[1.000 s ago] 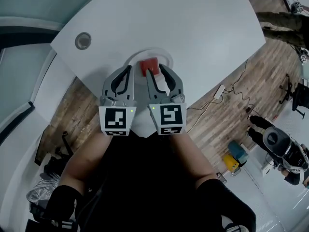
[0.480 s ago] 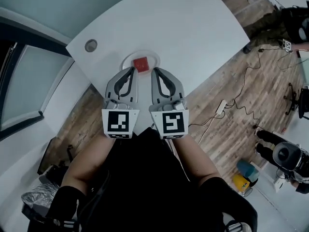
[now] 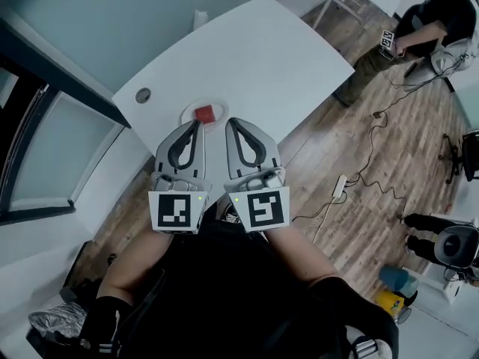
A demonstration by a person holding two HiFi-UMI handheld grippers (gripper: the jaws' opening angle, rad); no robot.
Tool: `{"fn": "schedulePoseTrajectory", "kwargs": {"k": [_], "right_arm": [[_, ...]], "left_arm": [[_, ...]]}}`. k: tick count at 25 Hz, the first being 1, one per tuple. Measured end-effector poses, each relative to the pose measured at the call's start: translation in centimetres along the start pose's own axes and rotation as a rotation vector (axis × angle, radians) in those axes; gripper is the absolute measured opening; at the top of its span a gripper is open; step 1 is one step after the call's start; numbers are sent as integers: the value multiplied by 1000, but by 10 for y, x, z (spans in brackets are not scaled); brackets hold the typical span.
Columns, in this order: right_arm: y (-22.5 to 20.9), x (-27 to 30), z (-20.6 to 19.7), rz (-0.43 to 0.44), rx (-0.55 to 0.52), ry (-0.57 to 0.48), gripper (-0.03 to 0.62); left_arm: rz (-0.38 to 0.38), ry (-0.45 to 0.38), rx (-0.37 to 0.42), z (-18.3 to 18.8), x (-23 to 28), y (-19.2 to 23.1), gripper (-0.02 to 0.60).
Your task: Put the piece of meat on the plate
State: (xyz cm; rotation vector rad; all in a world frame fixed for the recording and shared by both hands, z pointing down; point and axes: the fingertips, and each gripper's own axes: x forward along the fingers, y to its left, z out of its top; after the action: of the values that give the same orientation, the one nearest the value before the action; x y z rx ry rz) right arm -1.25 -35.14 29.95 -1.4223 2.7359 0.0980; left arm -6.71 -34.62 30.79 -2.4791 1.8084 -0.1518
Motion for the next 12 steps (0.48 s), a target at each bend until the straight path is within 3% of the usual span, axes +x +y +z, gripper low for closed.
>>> {"fn": "schedulePoseTrajectory", "kwargs": {"k": [12], "right_arm": [[1, -20, 33, -21, -29, -103, 3]], "left_arm": [[-14, -86, -2, 22, -22, -14, 3]]}}
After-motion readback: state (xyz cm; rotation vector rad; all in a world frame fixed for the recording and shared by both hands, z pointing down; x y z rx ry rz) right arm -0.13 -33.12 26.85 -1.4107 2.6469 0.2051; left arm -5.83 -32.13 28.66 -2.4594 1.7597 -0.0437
